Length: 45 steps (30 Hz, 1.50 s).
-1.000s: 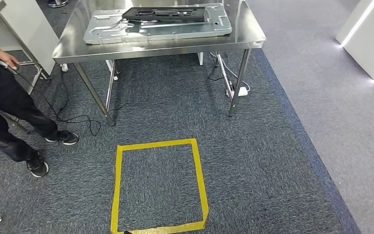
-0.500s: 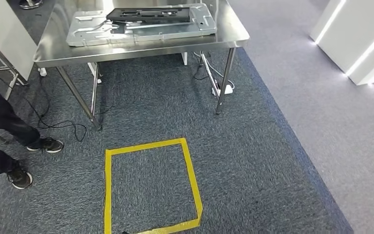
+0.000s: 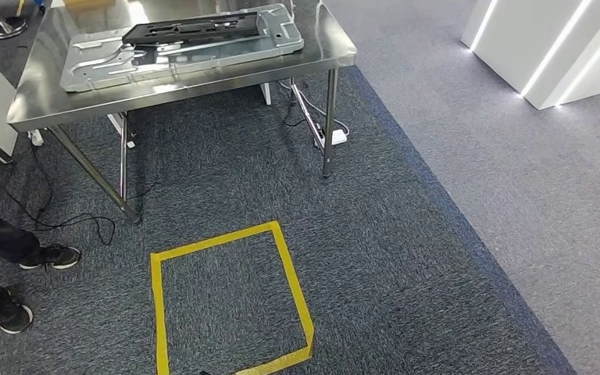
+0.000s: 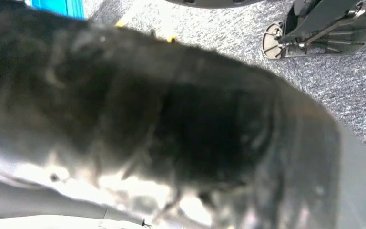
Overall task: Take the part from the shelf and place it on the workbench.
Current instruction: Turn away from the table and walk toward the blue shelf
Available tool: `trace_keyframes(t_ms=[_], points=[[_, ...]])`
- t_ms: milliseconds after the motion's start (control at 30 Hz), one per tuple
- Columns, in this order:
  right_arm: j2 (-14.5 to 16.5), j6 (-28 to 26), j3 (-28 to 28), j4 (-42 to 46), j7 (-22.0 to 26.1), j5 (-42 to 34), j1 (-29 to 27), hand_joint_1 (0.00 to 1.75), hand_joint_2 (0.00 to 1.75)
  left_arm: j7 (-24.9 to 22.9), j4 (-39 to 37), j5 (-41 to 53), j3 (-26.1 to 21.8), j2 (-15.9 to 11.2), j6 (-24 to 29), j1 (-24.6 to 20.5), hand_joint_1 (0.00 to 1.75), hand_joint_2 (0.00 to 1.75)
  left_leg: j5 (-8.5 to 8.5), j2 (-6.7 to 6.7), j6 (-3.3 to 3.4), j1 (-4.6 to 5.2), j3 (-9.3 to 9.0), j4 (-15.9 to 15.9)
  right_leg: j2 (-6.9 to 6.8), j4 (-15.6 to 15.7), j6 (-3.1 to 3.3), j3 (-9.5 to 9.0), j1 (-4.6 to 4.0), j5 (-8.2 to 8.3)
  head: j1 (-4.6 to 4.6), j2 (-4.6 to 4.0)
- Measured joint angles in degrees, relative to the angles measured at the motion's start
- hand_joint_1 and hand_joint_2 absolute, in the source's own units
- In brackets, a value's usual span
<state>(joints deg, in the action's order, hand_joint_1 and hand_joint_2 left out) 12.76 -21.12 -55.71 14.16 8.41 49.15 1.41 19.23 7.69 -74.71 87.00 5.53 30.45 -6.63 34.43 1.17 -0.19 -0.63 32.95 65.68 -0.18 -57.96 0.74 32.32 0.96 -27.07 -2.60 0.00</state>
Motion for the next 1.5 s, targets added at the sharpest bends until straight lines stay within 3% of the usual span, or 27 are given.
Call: trace_keyframes(t_ms=[67, 100, 133, 233, 300, 400, 433, 500, 567, 600, 633, 667, 733, 800, 867, 900, 967, 1033, 1067, 1100, 1133, 1167, 1200, 1267, 1333, 1433, 1500], points=[[0.0, 0.3, 0.0, 0.0, 0.0, -0.1, 0.0, 0.00, 0.00, 0.0, 0.0, 0.0, 0.0, 0.0, 0.0, 0.2, 0.00, 0.00, 2.89, -0.60, -0.08, -0.04, 3.35, 7.3, 0.79, -0.1, 0.15, 0.21, -0.17, 0.07, 0.00, 0.00], [0.0, 0.4, 0.0, 0.0, 0.0, -0.1, 0.0, 0.00, 0.00, 0.0, 0.0, 0.0, 0.0, 0.0, 0.0, 0.2, 0.00, 0.00, 2.78, -0.67, -0.03, -0.04, 3.99, 8.6, 1.25, -0.2, 0.15, 0.25, -0.23, 0.07, 0.00, 0.00], [0.0, 0.5, 0.0, 0.0, 0.0, -0.2, 0.0, 0.00, 0.00, 0.0, 0.0, 0.0, 0.0, 0.0, 0.0, 0.2, 0.00, 0.00, 1.48, -0.74, 0.08, -0.04, 3.52, 7.5, 1.75, -0.3, 0.14, 0.27, -0.26, 0.07, 0.00, 0.00], [0.0, 1.0, 0.0, 0.0, 0.0, 0.0, 0.1, 0.00, 0.00, 0.1, 0.0, -0.1, 0.0, 0.0, 0.0, 0.2, 0.00, 0.00, -4.15, -2.43, 0.78, -0.04, -1.41, -3.6, 3.23, -0.8, -0.12, 0.37, -0.33, 0.00, 0.00, 0.00], [0.0, 1.1, 0.0, 0.0, 0.0, 0.1, 0.3, 0.00, 0.00, 0.2, 0.0, -0.1, 0.0, 0.0, 0.0, 0.1, 0.00, 0.00, -5.06, -3.50, 1.19, 0.08, -2.83, -7.2, 4.03, -0.9, -0.74, 0.69, -0.35, 0.12, -0.01, 0.00], [0.0, 1.2, 0.0, 0.0, 0.0, 0.1, 0.2, 0.00, 0.00, 0.3, 0.0, -0.2, 0.0, 0.0, 0.0, -0.1, 0.00, 0.00, -5.52, -2.61, 2.06, 0.02, -3.01, -7.9, 4.56, -1.0, -1.85, 1.00, -0.34, 0.21, -0.02, 0.00], [0.0, 1.2, 0.0, 0.0, 0.0, 0.2, 0.2, 0.00, 0.00, 0.3, 0.0, -0.3, 0.0, 0.1, 0.0, -0.1, 0.00, 0.00, -5.81, -2.14, 2.51, -0.12, -3.12, -8.2, 3.92, -2.0, -2.10, 1.47, -0.39, -0.59, -0.06, 0.00], [0.0, 1.3, 0.0, 0.0, -0.1, 0.3, 0.3, 0.00, 0.00, 0.4, 0.0, -0.4, 0.0, 0.1, 0.0, -0.1, 0.00, 0.00, -6.16, -1.10, 3.13, -0.21, -3.11, -8.5, 1.97, -7.4, -2.47, 3.95, -0.37, -3.96, -0.15, 0.00], [0.0, 1.3, 0.0, 0.0, -0.1, 0.3, 0.3, 0.00, 0.00, 0.4, 0.0, -0.6, 0.0, 0.1, 0.0, 0.0, 0.00, 0.00, -6.16, 0.07, 3.29, -0.07, -2.93, -8.5, 0.97, -14.8, -2.85, 7.43, -0.20, -7.27, -0.18, 0.00], [0.0, 1.3, 0.0, 0.0, -0.1, 0.4, 0.3, 0.00, 0.00, 0.4, 0.0, -0.6, 0.0, 0.1, 0.0, 0.1, 0.00, 0.00, -6.13, 0.67, 3.30, -0.03, -2.90, -8.5, 0.78, -16.6, -2.99, 8.27, -0.12, -7.59, -0.18, 0.00], [0.0, 1.4, 0.0, 0.0, -0.1, 0.4, 0.3, 0.00, 0.00, 0.4, 0.0, -0.7, 0.0, 0.1, 0.0, 0.1, 0.00, 0.00, -6.08, 1.23, 3.27, -0.01, -2.93, -8.5, 0.57, -16.2, -3.06, 7.97, -0.05, -6.76, -0.18, 0.00], [0.0, 1.4, 0.0, 0.0, -0.1, 0.4, 0.3, 0.00, 0.00, 0.4, 0.0, -0.7, 0.0, 0.1, 0.0, 0.1, 0.00, 0.00, -6.00, 1.73, 3.18, 0.00, -3.05, -8.5, 0.18, -13.5, -3.05, 6.45, -0.02, -5.00, -0.18, 0.00], [0.0, 1.5, 0.0, 0.0, 0.0, 0.4, 0.3, 0.00, 0.00, 0.4, 0.0, -0.7, 0.0, 0.1, 0.0, 0.0, 0.00, 0.00, -5.67, 2.64, 2.74, 0.18, -3.36, -8.4, -1.79, -5.3, -2.66, 2.03, -0.24, -1.46, -0.19, 0.00], [-0.1, 1.6, 0.0, 0.0, 0.1, 0.4, 0.5, 0.00, 0.00, 0.4, 0.0, -0.7, 0.0, 0.1, 0.0, 0.0, 0.00, 0.00, -5.27, 3.46, 2.11, 0.48, -3.56, -8.2, -3.03, -0.8, -2.00, -0.12, -0.61, -0.28, -0.14, 0.00], [0.0, 1.6, 0.0, 0.0, 0.2, 0.4, 0.5, 0.00, 0.00, 0.4, 0.0, -0.8, 0.0, 0.1, 0.0, -0.1, 0.00, 0.00, -5.05, 4.30, 1.52, 0.58, -3.83, -8.2, -2.24, -0.4, -1.34, 0.00, -0.74, -0.35, -0.10, 0.00], [0.0, 1.6, 0.0, 0.0, 0.2, 0.4, 0.4, 0.00, 0.00, 0.5, 0.0, -0.8, 0.0, 0.1, 0.0, -0.2, 0.00, 0.00, -4.76, 4.13, 1.18, 0.47, -3.90, -8.0, -1.77, -0.3, -1.02, 0.00, -0.64, -0.24, -0.11, 0.00], [0.0, 1.6, 0.0, 0.0, 0.3, 0.4, 0.4, 0.00, 0.00, 0.6, 0.0, -0.8, 0.0, 0.1, 0.1, -0.3, 0.00, 0.00, -2.59, 2.22, 0.56, 0.22, -2.93, -5.2, -0.80, 0.0, -0.28, -0.03, -0.36, 0.05, -0.10, 0.00], [0.0, 1.6, 0.0, 0.0, 0.3, 0.5, 0.5, 0.00, 0.00, 0.7, 0.0, -0.9, 0.0, 0.1, 0.1, -0.2, 0.00, 0.00, 1.41, -0.08, 0.26, 0.05, 0.20, 1.9, 0.25, 0.0, 0.11, 0.10, -0.30, 0.18, -0.08, 0.00], [0.0, 1.6, 0.0, 0.0, 0.4, 0.5, 0.6, 0.00, 0.00, 0.7, 0.0, -0.9, 0.0, 0.1, 0.1, -0.1, 0.00, 0.00, 2.97, -0.51, 0.20, 0.02, 1.96, 5.7, 0.86, -0.1, 0.18, 0.18, -0.34, 0.20, -0.08, 0.00], [0.0, 1.6, 0.0, 0.0, 0.4, 0.5, 0.6, 0.00, 0.00, 0.7, 0.0, -0.9, 0.0, 0.1, 0.1, 0.0, 0.00, 0.00, 3.49, -0.68, 0.20, 0.00, 3.16, 8.1, 1.54, -0.2, 0.20, 0.24, -0.37, 0.20, -0.08, 0.00], [0.0, 1.6, 0.0, 0.0, 0.4, 0.6, 0.5, 0.00, 0.00, 0.7, 0.0, -0.9, 0.0, 0.1, 0.1, 0.0, 0.00, 0.00, 2.76, -0.76, 0.24, 0.00, 3.39, 8.3, 2.27, -0.3, 0.19, 0.28, -0.38, 0.20, -0.08, 0.00], [0.0, 1.6, 0.0, 0.0, 0.4, 0.6, 0.5, 0.00, 0.00, 0.7, 0.0, -0.9, 0.0, 0.1, 0.1, 0.1, 0.00, 0.00, 0.91, -0.95, 0.34, -0.01, 2.53, 6.2, 3.05, -0.4, 0.15, 0.28, -0.37, 0.17, -0.07, 0.00], [0.0, 1.6, 0.0, 0.0, 0.4, 0.6, 0.5, 0.00, 0.00, 0.7, 0.0, -0.9, 0.0, 0.1, 0.1, 0.1, 0.00, 0.00, -1.53, -1.61, 0.51, -0.05, 0.85, 2.3, 3.84, -0.6, 0.08, 0.26, -0.35, 0.12, -0.08, 0.00], [0.0, 1.6, 0.0, 0.0, 0.4, 0.7, 0.6, 0.00, 0.00, 0.7, 0.0, -0.9, 0.0, 0.1, 0.1, 0.1, 0.00, 0.00, -4.51, -3.95, 0.95, -0.08, -2.18, -4.8, 5.26, -0.9, -0.33, 0.42, -0.41, 0.07, -0.08, 0.00], [0.0, 1.6, 0.0, 0.0, 0.3, 0.8, 0.6, 0.00, 0.00, 0.7, 0.0, -0.9, 0.0, 0.0, 0.2, 0.1, 0.00, 0.00, -4.77, -5.24, 1.28, -0.01, -2.97, -7.0, 6.21, -1.1, -0.89, 0.76, -0.38, 0.18, -0.09, 0.00], [0.0, 1.6, 0.0, 0.0, 0.3, 1.0, 0.4, 0.00, 0.00, 0.6, 0.0, -1.0, 0.0, 0.0, 0.2, -0.1, 0.00, 0.00, -5.18, -4.02, 1.95, 0.07, -3.20, -7.4, 6.90, -1.0, -1.76, 1.02, -0.20, 0.43, -0.09, 0.00], [0.0, 1.6, 0.0, 0.0, 0.3, 1.1, 0.4, 0.00, 0.00, 0.6, 0.0, -1.1, 0.0, 0.0, 0.2, -0.1, 0.00, 0.00, -5.68, -2.71, 2.89, -0.09, -3.45, -8.0, 4.52, -3.0, -2.17, 2.01, -0.34, -0.95, -0.19, 0.00]])
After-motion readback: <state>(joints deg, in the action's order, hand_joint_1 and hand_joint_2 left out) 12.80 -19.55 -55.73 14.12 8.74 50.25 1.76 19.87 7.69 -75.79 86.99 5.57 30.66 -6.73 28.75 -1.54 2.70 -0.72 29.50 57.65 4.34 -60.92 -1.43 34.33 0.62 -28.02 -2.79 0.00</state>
